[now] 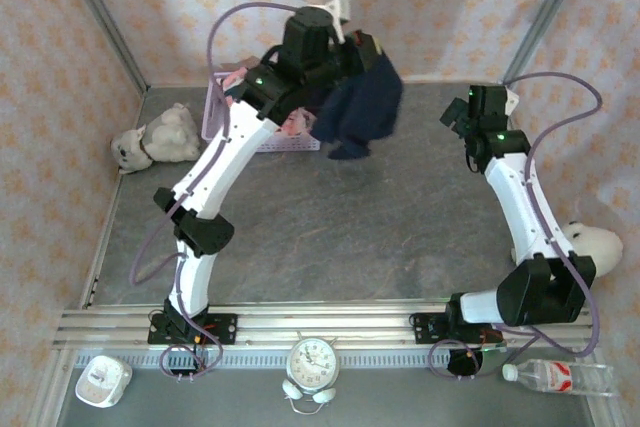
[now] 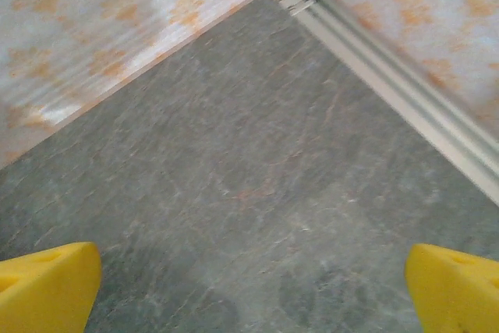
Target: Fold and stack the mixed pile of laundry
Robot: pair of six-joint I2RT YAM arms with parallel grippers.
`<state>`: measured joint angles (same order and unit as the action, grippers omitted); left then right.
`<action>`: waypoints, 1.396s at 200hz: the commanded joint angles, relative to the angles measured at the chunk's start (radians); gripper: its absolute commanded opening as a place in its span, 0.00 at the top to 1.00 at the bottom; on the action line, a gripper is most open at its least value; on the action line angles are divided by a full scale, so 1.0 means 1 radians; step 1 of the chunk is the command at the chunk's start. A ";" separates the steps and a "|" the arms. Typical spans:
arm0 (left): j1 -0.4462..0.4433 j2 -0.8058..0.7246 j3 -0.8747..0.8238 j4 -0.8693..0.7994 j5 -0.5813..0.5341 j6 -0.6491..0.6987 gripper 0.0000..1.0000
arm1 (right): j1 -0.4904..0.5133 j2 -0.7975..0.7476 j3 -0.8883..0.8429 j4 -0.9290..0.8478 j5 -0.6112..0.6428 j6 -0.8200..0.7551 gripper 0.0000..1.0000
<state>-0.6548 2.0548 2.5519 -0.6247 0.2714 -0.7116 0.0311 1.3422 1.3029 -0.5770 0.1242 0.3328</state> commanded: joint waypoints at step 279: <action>0.455 -0.469 -1.168 -0.044 -0.207 0.001 0.26 | 0.481 0.878 0.635 0.080 -0.478 0.271 0.44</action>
<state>-0.2081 1.5925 1.3827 -0.6945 0.0521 -0.7219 0.5060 2.1056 1.7844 -0.4881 -0.3511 0.5495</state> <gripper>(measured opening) 0.741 0.611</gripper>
